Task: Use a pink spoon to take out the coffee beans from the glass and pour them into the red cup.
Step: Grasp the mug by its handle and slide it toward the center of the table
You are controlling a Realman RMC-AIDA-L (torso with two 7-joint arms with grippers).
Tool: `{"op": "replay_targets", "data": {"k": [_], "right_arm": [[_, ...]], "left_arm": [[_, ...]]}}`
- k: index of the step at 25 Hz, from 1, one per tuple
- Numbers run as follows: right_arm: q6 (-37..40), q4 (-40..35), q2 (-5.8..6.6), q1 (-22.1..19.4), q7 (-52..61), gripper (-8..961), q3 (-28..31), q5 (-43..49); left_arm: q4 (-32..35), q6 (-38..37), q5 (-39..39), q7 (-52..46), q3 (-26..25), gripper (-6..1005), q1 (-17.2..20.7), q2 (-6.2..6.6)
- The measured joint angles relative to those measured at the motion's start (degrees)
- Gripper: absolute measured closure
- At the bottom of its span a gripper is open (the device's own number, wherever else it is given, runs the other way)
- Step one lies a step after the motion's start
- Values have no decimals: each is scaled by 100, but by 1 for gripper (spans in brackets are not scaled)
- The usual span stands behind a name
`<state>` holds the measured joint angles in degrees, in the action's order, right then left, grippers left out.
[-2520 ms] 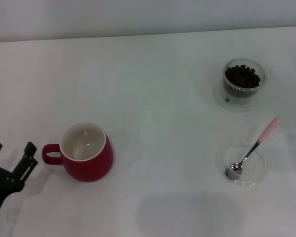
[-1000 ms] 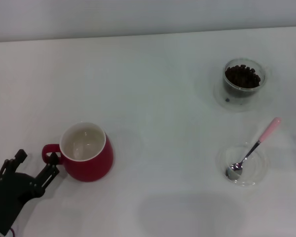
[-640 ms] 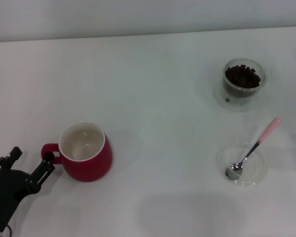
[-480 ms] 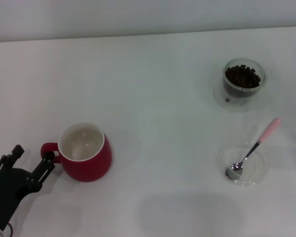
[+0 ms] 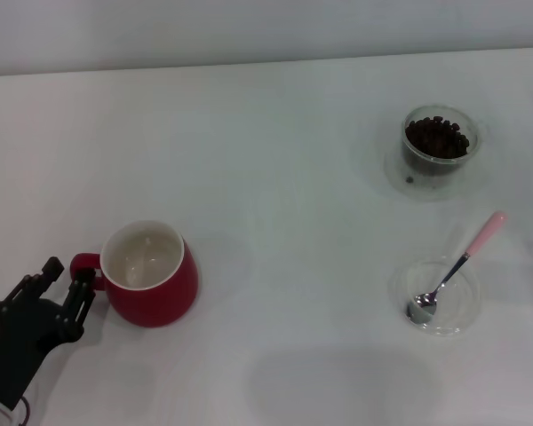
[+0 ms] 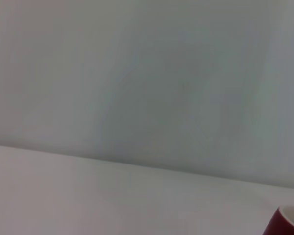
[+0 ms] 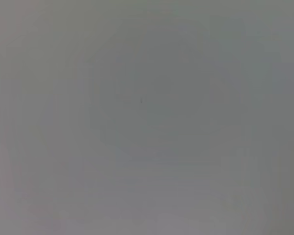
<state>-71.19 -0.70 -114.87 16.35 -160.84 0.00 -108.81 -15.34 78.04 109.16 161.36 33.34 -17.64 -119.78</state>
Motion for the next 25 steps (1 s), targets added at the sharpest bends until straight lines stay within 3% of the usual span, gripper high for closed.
{"op": "replay_targets", "data": {"k": [8,25], "right_arm": [[-7,0,0,-31,0,85,0,0],[-4,0,0,-53,0,85,0,0]], "left_arm": [[-13,-2,0,0,-3,557,-30,-1],[-17,-194,-9,26,-3,561,-93,-11]]}}
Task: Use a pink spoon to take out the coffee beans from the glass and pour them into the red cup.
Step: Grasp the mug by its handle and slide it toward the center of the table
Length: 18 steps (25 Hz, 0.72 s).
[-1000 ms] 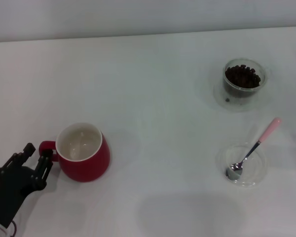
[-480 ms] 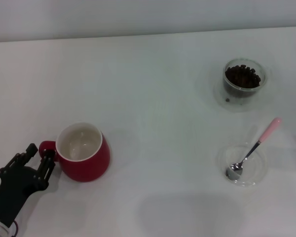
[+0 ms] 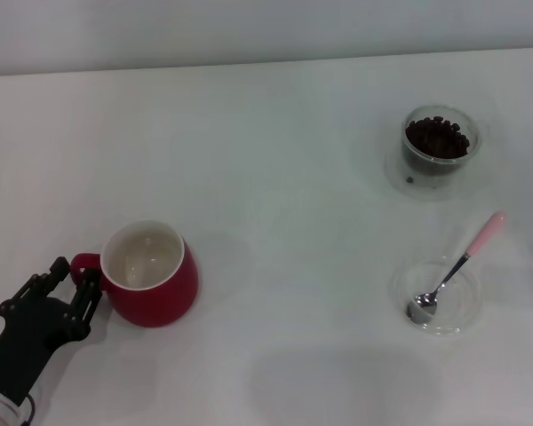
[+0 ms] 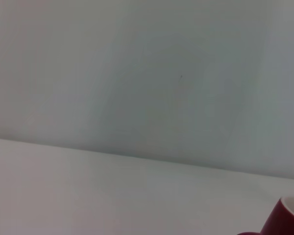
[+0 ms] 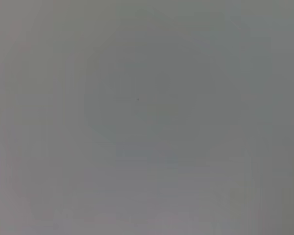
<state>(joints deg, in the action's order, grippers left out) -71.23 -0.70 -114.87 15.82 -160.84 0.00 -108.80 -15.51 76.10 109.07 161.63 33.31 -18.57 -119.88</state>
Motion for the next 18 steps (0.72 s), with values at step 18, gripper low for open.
{"op": "replay_targets", "data": {"k": [18], "right_arm": [[-34,20,0,1,0,84,0,0]], "left_arm": [[31,-153,0,1,6,687,-84,5]]}}
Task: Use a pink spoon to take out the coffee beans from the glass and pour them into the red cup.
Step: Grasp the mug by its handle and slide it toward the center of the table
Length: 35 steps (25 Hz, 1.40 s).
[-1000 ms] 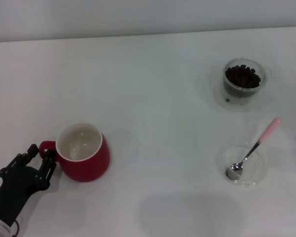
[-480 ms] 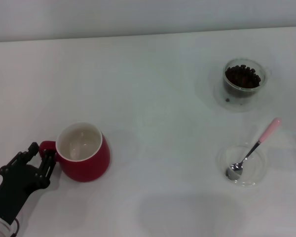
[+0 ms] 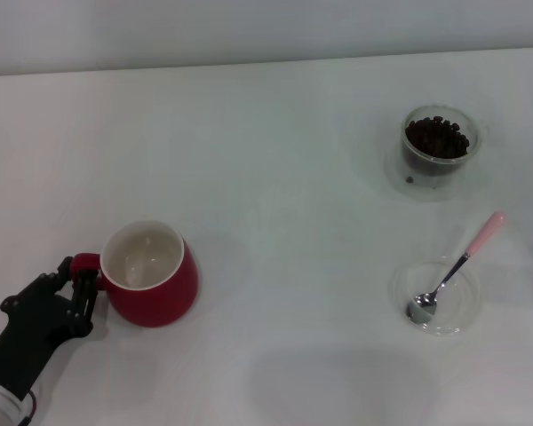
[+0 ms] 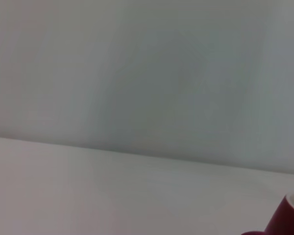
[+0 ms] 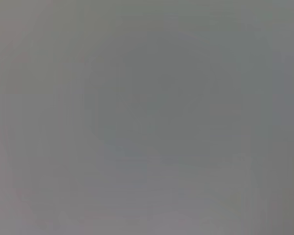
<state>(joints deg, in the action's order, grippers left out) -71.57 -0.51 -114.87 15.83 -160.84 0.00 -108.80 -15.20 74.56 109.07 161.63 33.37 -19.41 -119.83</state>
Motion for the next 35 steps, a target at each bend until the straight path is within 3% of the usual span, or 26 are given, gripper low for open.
{"op": "replay_targets", "data": {"k": [6,11,22,35], "right_arm": [[-4,-1,0,9,0,84,0,0],[-6,2,0,17,0,84,0,0],[-7,7,0,0,0,84,0,1],[-47,24,0,10,0,84,-16,26]], "left_arm": [[0,-19,0,14,2,696,-10,-10],[-1,14,0,23,5,843,-10,-13],[107,52,-106,33,23,844,-34,-11],[358,-349,-520,36,35,856,-368,0]]}}
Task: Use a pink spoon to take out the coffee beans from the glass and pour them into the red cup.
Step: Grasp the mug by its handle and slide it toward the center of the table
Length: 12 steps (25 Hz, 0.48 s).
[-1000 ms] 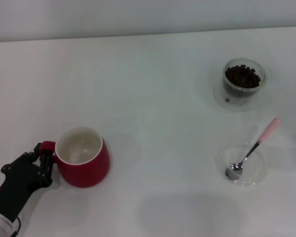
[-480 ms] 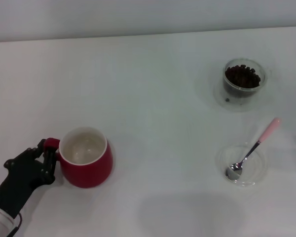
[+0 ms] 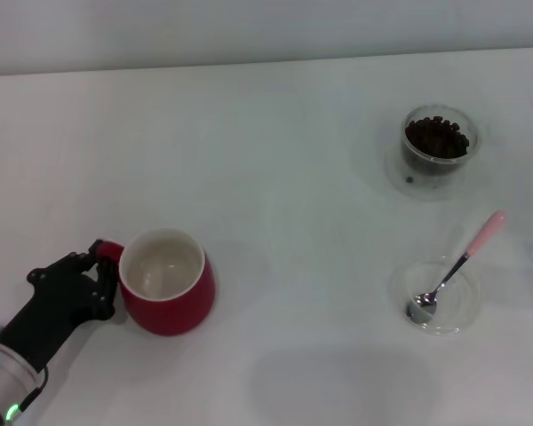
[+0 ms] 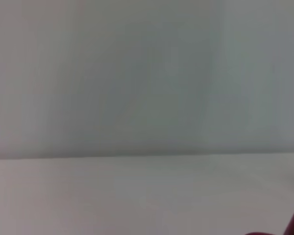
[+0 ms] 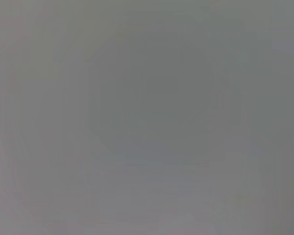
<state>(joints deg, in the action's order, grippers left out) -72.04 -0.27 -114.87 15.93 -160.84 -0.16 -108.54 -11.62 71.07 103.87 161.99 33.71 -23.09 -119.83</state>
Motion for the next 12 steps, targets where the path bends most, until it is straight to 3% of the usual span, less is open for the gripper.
{"op": "replay_targets", "data": {"k": [12], "right_arm": [[-6,0,0,42,0,84,-1,10]], "left_arm": [[174,-346,-565,-1,-1,868,-609,-3]]}}
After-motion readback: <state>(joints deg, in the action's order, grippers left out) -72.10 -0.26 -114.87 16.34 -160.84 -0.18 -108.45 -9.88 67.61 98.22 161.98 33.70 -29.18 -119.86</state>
